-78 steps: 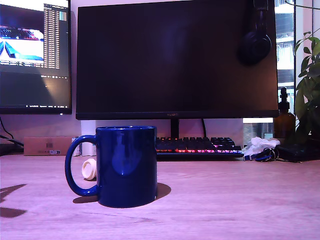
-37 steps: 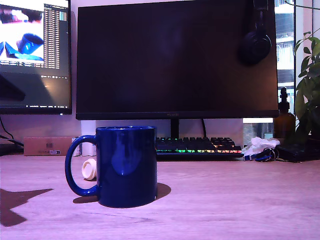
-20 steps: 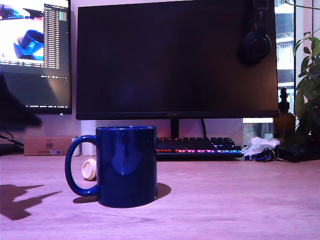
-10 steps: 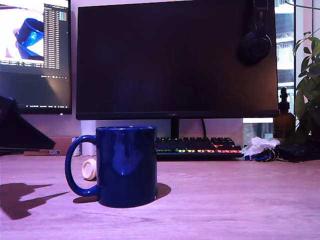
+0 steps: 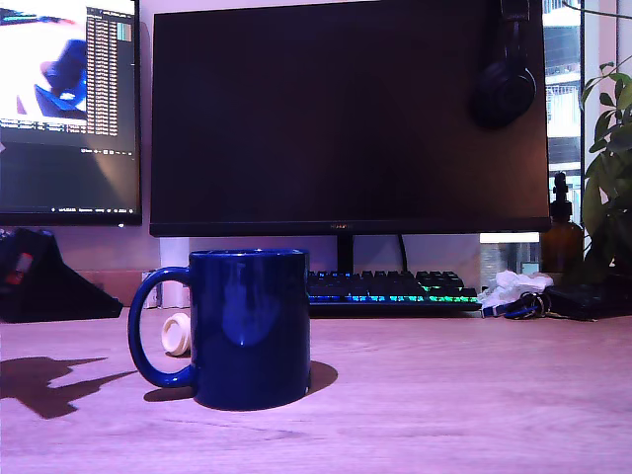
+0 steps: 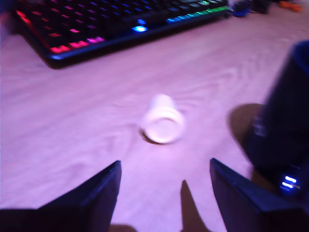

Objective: Pick up the coffee capsules on the table and drop them inside the coffee cup

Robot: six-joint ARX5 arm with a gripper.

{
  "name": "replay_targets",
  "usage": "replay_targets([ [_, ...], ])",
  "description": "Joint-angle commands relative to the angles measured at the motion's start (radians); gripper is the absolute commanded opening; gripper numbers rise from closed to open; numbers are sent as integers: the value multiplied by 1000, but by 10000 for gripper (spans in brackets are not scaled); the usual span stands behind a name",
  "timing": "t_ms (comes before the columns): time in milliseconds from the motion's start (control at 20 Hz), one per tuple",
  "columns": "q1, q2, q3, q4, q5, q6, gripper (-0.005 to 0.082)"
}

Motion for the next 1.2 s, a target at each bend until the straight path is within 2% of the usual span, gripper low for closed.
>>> replay_targets([
  [0, -3, 21, -3, 39, -3, -21, 531],
  [400, -32, 32, 6, 92, -48, -29, 531],
  [750, -86, 32, 66, 85, -56, -29, 531],
  [1150, -111, 74, 152, 58, -61, -25, 531],
])
